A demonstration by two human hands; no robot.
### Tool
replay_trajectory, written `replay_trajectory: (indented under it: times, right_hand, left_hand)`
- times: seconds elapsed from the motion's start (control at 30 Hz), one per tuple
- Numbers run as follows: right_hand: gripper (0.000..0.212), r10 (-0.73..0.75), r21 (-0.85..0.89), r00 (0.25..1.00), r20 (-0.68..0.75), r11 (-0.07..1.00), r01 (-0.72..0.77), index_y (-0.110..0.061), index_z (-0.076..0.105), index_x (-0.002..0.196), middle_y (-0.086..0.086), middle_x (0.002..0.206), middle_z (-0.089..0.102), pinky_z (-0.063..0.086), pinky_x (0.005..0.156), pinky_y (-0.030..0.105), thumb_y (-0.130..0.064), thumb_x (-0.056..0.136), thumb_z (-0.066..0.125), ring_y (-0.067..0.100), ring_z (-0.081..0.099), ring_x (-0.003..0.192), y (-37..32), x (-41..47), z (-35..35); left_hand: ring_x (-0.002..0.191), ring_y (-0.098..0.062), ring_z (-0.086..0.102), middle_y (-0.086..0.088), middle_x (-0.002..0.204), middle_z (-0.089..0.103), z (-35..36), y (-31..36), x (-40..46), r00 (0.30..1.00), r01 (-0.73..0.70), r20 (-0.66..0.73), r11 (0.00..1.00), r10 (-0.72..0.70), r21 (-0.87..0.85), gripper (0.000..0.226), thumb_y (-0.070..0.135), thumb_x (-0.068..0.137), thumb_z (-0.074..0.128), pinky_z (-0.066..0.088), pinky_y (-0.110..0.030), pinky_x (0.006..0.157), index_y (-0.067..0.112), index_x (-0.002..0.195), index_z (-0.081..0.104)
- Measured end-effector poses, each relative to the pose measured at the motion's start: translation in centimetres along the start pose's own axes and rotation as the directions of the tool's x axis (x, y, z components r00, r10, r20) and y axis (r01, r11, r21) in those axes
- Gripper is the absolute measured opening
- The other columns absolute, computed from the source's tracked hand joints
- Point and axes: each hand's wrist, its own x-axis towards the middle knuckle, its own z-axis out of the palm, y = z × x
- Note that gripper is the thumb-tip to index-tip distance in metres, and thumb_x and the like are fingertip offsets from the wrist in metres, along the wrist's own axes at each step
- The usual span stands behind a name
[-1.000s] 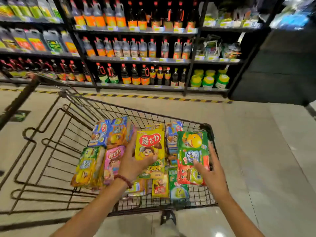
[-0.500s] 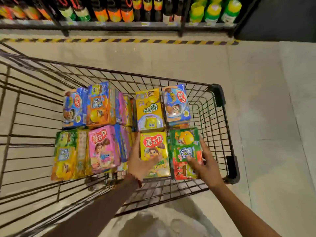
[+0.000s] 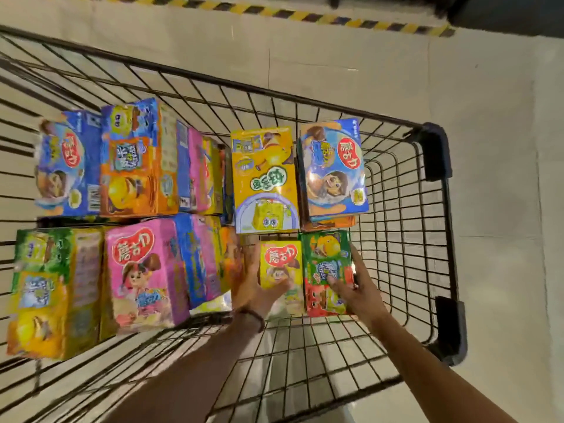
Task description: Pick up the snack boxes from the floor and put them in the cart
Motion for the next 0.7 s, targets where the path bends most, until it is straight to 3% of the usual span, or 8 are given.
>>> replay_trajectory:
  times: [0.07, 0.2, 0.3, 0.37, 0.5, 0.57, 0.63, 0.7]
  right_hand:
    - [0.059, 0.003, 0.015, 0.999, 0.032, 1.0, -0.003, -0.038, 0.039, 0.13, -0.002, 0.119, 0.064, 0.057, 0.07, 0.023, -0.002, 0.089, 0.062, 0.004, 0.068, 0.097, 0.6, 1.6, -0.1]
    - [0.069, 0.027, -0.11, 0.998, 0.055, 0.994, -0.021, -0.051, 0.026, 0.136, -0.002, 0.124, 0.064, 0.058, 0.083, 0.043, -0.016, 0.09, 0.065, 0.017, 0.066, 0.106, 2.0, 3.9, 0.2]
    - [0.077, 0.029, -0.273, 1.0, 0.004, 0.961, -0.027, -0.065, 0.016, 0.134, -0.008, 0.116, 0.068, 0.058, 0.079, 0.046, -0.038, 0.085, 0.068, 0.018, 0.07, 0.093, 2.4, 4.7, 0.7]
    - [0.082, 0.03, -0.383, 0.999, -0.023, 0.923, -0.036, -0.069, 0.006, 0.131, -0.007, 0.109, 0.07, 0.058, 0.073, 0.043, -0.039, 0.086, 0.067, 0.019, 0.07, 0.082, 2.5, 5.0, 0.9]
    - [0.089, 0.111, -0.683, 0.992, -0.067, 0.72, -0.127, -0.048, -0.008, 0.147, 0.0, 0.078, 0.066, 0.046, 0.054, 0.03, -0.063, 0.084, 0.053, 0.02, 0.062, 0.067, 1.3, 4.9, 0.9]
    - [0.089, 0.123, -0.806, 0.988, -0.095, 0.572, -0.149, -0.043, -0.009, 0.149, -0.006, 0.063, 0.053, 0.034, 0.047, 0.026, -0.07, 0.084, 0.046, 0.015, 0.052, 0.058, 0.4, 4.9, 0.7]
    - [0.09, 0.125, -0.867, 0.986, -0.114, 0.471, -0.16, -0.042, -0.01, 0.149, -0.005, 0.062, 0.046, 0.035, 0.05, 0.026, -0.074, 0.083, 0.042, 0.016, 0.051, 0.061, -0.2, 4.9, 0.5]
    - [0.092, 0.129, -0.891, 0.983, -0.131, 0.42, -0.174, -0.043, -0.012, 0.148, -0.002, 0.069, 0.05, 0.04, 0.055, 0.027, -0.077, 0.081, 0.041, 0.018, 0.053, 0.066, -0.3, 5.0, 0.5]
  left_hand:
    - [0.145, -0.011, 0.003, 0.019, 0.154, 0.008, 1.1, -1.7, 1.6, 1.0, 0.026, -0.016, 0.995, -0.024, 0.097, 0.113, 0.067, 0.052, 0.076, 0.004, -0.032, 0.117, 0.061, 0.138, 0.002]
    - [0.139, -0.008, 0.011, 0.012, 0.15, 0.015, 2.3, -2.6, 3.6, 0.994, 0.093, -0.07, 0.993, -0.088, 0.069, 0.102, 0.037, 0.063, 0.086, 0.0, -0.018, 0.111, 0.039, 0.141, 0.02]
    - [0.136, -0.022, 0.035, -0.005, 0.148, 0.036, 2.7, -3.4, 4.8, 0.974, 0.224, 0.026, 0.973, -0.226, 0.062, 0.087, 0.038, 0.073, 0.078, 0.028, -0.032, 0.111, 0.019, 0.144, 0.032]
    - [0.134, -0.024, 0.037, -0.007, 0.143, 0.041, 3.2, -3.4, 4.8, 0.968, 0.247, 0.017, 0.967, -0.249, 0.06, 0.089, 0.042, 0.076, 0.075, 0.032, -0.03, 0.107, 0.02, 0.146, 0.025]
    - [0.132, -0.001, 0.009, 0.017, 0.141, 0.008, 3.2, -2.7, 3.9, 0.995, 0.052, -0.085, 0.993, -0.043, 0.103, 0.102, 0.032, 0.072, 0.08, 0.008, -0.012, 0.105, 0.036, 0.138, 0.003]
    - [0.136, -0.005, 0.008, 0.014, 0.145, 0.007, 3.2, -2.3, 3.6, 0.992, 0.011, -0.125, 0.989, 0.007, 0.147, 0.1, 0.025, 0.074, 0.08, 0.003, -0.008, 0.104, 0.032, 0.14, 0.004]
    - [0.141, -0.013, 0.013, 0.004, 0.154, 0.009, 3.4, -1.8, 3.4, 0.989, 0.006, -0.147, 0.98, 0.024, 0.197, 0.1, 0.021, 0.076, 0.078, 0.003, -0.003, 0.1, 0.023, 0.147, 0.008]
    - [0.141, -0.019, 0.021, -0.001, 0.158, 0.009, 3.6, -1.2, 3.2, 0.986, 0.027, -0.167, 0.973, 0.013, 0.231, 0.101, 0.021, 0.078, 0.076, 0.013, -0.009, 0.103, 0.02, 0.15, 0.006]
